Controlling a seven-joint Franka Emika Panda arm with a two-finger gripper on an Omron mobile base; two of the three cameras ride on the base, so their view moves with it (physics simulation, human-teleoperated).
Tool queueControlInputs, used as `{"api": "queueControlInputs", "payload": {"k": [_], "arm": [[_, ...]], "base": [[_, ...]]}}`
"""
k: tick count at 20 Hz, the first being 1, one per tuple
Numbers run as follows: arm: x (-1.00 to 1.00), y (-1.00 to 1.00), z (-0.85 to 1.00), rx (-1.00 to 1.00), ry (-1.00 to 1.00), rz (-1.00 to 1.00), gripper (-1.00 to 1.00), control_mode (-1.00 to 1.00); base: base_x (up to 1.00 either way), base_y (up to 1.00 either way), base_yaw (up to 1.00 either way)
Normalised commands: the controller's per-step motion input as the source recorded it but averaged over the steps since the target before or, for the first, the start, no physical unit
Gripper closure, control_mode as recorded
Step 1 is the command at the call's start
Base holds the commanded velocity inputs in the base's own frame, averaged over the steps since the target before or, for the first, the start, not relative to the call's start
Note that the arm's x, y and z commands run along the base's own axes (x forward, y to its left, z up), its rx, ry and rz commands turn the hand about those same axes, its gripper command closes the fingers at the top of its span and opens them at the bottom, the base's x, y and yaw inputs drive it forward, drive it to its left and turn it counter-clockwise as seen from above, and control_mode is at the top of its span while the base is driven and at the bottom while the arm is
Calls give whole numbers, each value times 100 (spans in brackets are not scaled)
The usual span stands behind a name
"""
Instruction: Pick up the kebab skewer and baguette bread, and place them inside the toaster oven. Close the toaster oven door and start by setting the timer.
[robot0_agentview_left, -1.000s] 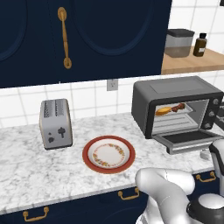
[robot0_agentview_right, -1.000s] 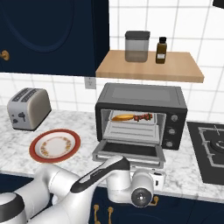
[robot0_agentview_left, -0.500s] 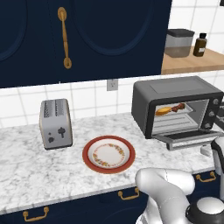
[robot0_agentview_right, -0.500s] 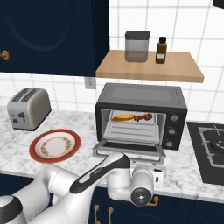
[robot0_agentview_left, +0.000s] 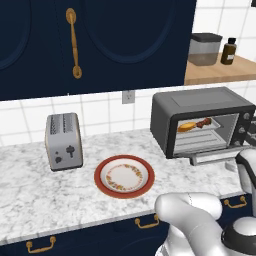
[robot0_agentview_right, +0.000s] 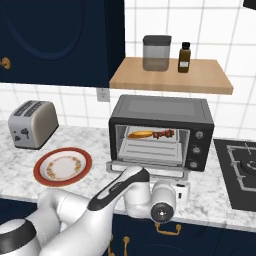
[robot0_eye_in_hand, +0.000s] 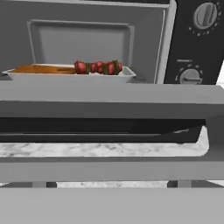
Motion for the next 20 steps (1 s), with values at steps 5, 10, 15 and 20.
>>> {"api": "queueControlInputs", "payload": {"k": [5, 10, 15, 20], "arm": [[35, 6, 24, 0, -2, 0, -100, -100], [34, 3, 38, 0, -3, 0, -100, -100], [38, 5, 20, 0, 0, 0, -100, -100], [44, 5, 12, 0, 0, 0, -100, -100]], "base": [[0, 0, 0], [0, 0, 0], [0, 0, 0], [0, 0, 0]]}}
